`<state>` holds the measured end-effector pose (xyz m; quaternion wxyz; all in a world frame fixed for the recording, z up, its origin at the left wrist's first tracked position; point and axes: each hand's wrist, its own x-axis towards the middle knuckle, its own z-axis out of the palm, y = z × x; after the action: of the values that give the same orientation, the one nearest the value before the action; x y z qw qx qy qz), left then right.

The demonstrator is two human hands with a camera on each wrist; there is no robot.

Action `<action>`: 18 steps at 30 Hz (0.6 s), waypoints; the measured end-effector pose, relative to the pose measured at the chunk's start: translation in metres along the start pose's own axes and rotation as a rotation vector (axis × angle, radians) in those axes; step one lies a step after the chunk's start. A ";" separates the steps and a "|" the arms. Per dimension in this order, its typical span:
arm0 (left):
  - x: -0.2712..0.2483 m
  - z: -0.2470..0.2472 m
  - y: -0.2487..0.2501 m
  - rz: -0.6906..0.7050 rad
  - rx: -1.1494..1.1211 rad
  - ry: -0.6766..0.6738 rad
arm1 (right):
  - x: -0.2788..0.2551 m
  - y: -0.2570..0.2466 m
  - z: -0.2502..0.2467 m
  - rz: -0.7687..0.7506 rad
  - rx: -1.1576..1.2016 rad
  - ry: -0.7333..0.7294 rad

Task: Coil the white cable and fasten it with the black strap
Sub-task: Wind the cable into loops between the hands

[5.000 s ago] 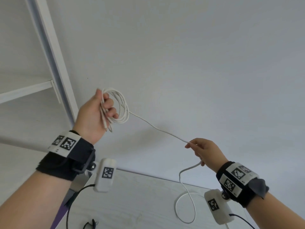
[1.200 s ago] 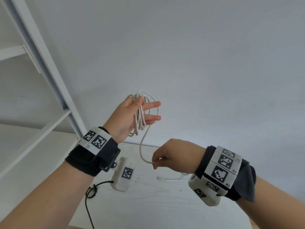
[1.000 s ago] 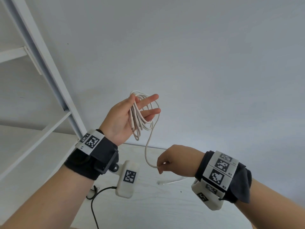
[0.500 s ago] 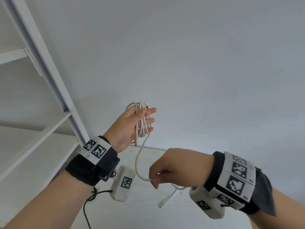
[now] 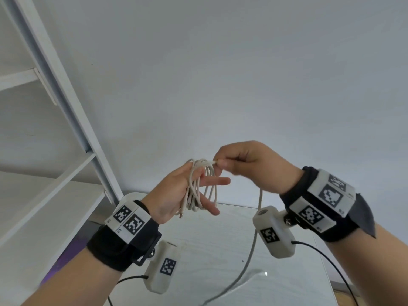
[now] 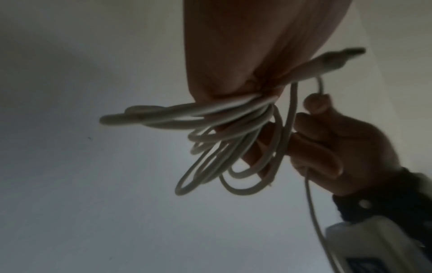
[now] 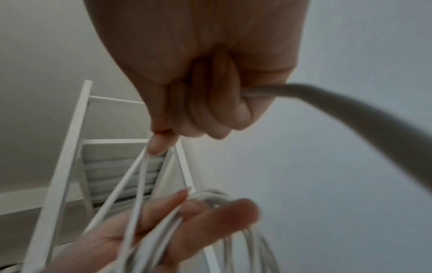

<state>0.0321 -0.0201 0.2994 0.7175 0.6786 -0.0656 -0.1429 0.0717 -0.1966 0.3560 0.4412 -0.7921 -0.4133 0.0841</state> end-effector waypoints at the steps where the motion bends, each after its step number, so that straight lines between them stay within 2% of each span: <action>1: -0.001 0.001 0.001 -0.003 -0.033 -0.025 | 0.003 0.005 -0.003 0.012 -0.022 0.053; 7: -0.004 0.002 0.004 0.049 -0.258 -0.010 | 0.014 0.031 -0.011 0.111 -0.125 0.248; 10: -0.001 0.002 0.002 0.069 -0.339 -0.039 | 0.017 0.038 -0.009 0.140 -0.171 0.284; 14: 0.004 -0.002 0.000 0.043 -0.442 -0.149 | 0.021 0.040 -0.008 0.144 -0.196 0.297; 18: 0.007 -0.004 0.005 0.033 -0.473 -0.184 | 0.024 0.043 -0.010 0.135 -0.183 0.310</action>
<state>0.0401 -0.0181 0.3030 0.8495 0.4749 -0.1066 -0.2037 0.1171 -0.1965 0.3344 0.4193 -0.8583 -0.2919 -0.0475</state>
